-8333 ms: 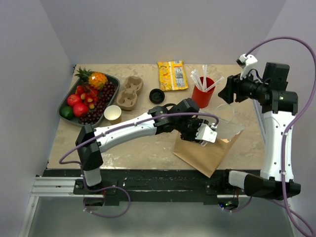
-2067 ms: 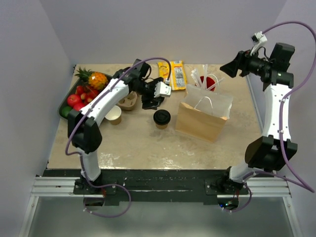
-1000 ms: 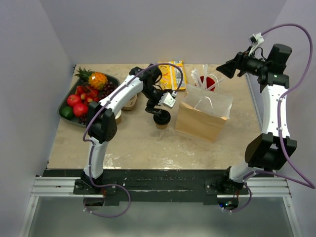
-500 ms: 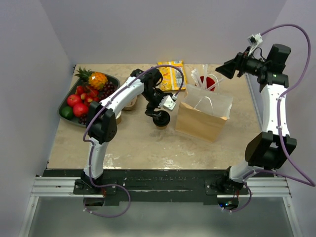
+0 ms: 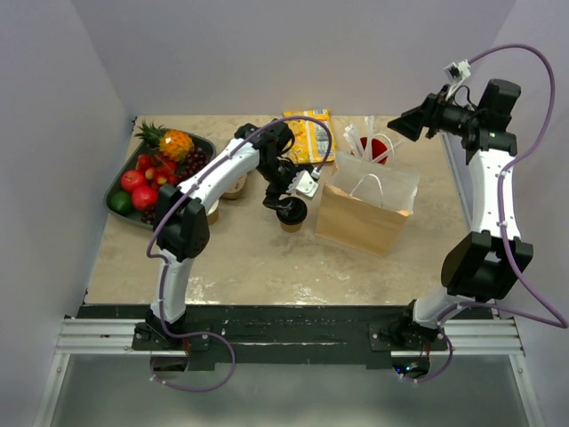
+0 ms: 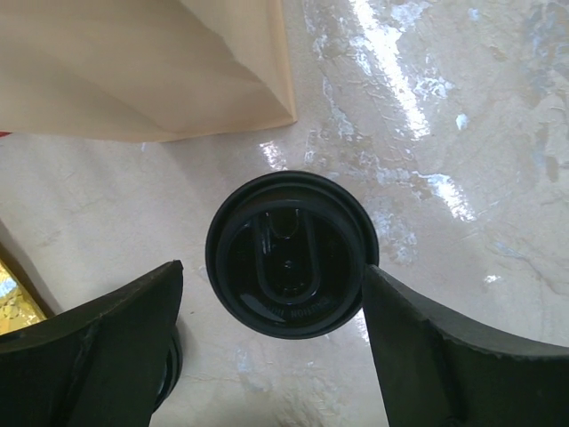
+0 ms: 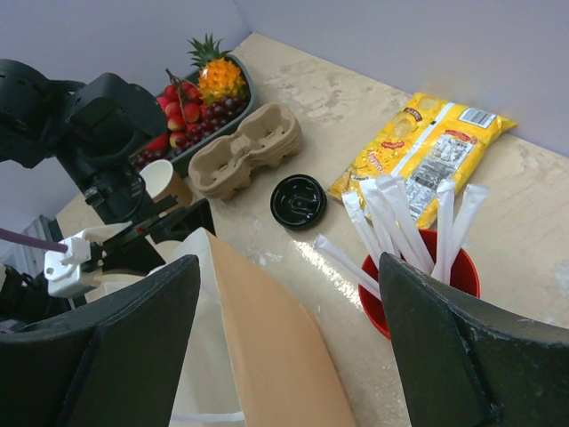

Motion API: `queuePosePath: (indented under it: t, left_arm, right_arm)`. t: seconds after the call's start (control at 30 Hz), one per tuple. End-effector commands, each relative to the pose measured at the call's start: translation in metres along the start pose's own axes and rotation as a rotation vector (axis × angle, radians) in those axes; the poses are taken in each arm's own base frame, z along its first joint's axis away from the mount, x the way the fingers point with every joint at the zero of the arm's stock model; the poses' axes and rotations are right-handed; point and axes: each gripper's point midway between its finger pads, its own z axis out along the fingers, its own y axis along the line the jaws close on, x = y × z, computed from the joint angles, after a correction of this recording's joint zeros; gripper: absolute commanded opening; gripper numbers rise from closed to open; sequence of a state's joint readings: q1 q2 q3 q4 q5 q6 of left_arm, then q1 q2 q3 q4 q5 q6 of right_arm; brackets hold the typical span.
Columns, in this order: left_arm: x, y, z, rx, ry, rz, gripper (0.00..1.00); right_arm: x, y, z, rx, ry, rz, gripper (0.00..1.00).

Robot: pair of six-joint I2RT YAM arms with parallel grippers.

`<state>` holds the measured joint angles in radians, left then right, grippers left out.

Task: Pack the takeout coffee

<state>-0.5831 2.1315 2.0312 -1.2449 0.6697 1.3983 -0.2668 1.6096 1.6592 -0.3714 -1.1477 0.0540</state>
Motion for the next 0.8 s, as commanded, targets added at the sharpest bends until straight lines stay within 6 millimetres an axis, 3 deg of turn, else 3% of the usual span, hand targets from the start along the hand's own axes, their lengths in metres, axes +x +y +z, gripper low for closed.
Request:
queuePosePath:
  t: [0.0,0.27,0.77]
  left_arm:
    - [-0.016,-0.012,-0.004,0.039,-0.029,0.029,0.85]
    - [-0.011,-0.004,0.002,0.015,-0.014,0.028,0.82]
    - [0.003,-0.014,0.012,0.067,0.031,-0.011,0.80]
  right_arm:
    - [-0.008,0.005,0.002,-0.039,-0.016,-0.021,0.85]
    - [-0.010,0.004,0.002,-0.044,-0.018,-0.029,0.85]
    - [-0.007,0.006,0.001,-0.044,-0.018,-0.030,0.85]
